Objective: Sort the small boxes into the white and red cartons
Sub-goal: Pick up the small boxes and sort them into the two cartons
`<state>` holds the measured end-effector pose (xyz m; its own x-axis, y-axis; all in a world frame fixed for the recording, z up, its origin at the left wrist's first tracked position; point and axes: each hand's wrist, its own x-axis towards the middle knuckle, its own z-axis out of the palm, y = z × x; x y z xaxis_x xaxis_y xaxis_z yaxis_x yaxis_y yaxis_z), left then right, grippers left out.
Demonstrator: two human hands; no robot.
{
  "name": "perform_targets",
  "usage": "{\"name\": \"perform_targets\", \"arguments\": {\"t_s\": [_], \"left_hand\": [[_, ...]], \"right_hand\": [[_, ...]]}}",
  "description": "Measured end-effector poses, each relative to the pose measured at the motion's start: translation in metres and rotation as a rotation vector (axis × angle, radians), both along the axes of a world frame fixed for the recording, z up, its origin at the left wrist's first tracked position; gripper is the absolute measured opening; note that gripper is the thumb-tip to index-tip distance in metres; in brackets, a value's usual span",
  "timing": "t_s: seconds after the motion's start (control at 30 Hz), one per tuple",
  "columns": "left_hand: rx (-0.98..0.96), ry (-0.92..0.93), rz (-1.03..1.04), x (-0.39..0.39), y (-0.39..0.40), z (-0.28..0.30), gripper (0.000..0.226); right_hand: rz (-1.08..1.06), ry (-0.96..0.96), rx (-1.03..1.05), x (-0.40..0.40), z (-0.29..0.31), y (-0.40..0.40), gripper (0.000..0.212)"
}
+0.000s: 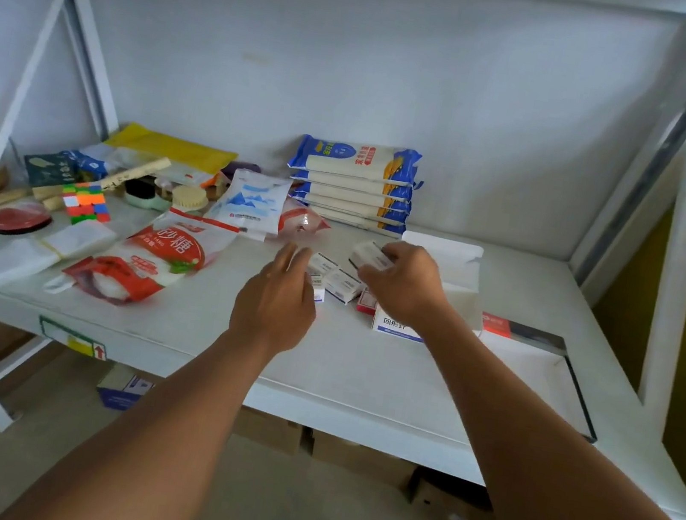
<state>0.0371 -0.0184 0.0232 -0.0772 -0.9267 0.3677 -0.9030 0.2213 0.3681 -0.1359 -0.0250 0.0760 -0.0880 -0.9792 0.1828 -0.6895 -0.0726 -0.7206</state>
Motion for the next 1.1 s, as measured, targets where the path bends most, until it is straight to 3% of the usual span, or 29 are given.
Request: {"name": "perform_targets", "arguments": {"t_s": [0.07, 0.2, 0.37, 0.6, 0.8, 1.1], "left_hand": [[0.009, -0.002, -0.045, -0.004, -0.001, -0.002, 0.045], [0.001, 0.011, -0.055, -0.013, -0.004, -0.005, 0.044], [0.011, 0.019, -0.044, -0.014, -0.013, -0.007, 0.045], [0.065, 0.0, -0.064, -0.003, -0.02, -0.015, 0.046], [0.07, -0.028, -0.03, 0.006, -0.031, -0.015, 0.047], [0.084, 0.0, -0.062, 0.007, -0.037, -0.02, 0.05]], "right_hand": [[-0.062, -0.023, -0.013, -0.019, 0.007, -0.004, 0.028], [-0.12, 0.143, 0.061, -0.054, 0.002, -0.017, 0.037], [-0.07, 0.19, 0.17, -0.069, -0.012, -0.028, 0.068], [-0.003, 0.378, -0.035, -0.029, -0.017, -0.043, 0.046], [0.132, 0.678, 0.03, 0.014, -0.025, -0.056, 0.047], [0.121, 0.738, 0.058, 0.025, -0.05, -0.06, 0.044]]}}
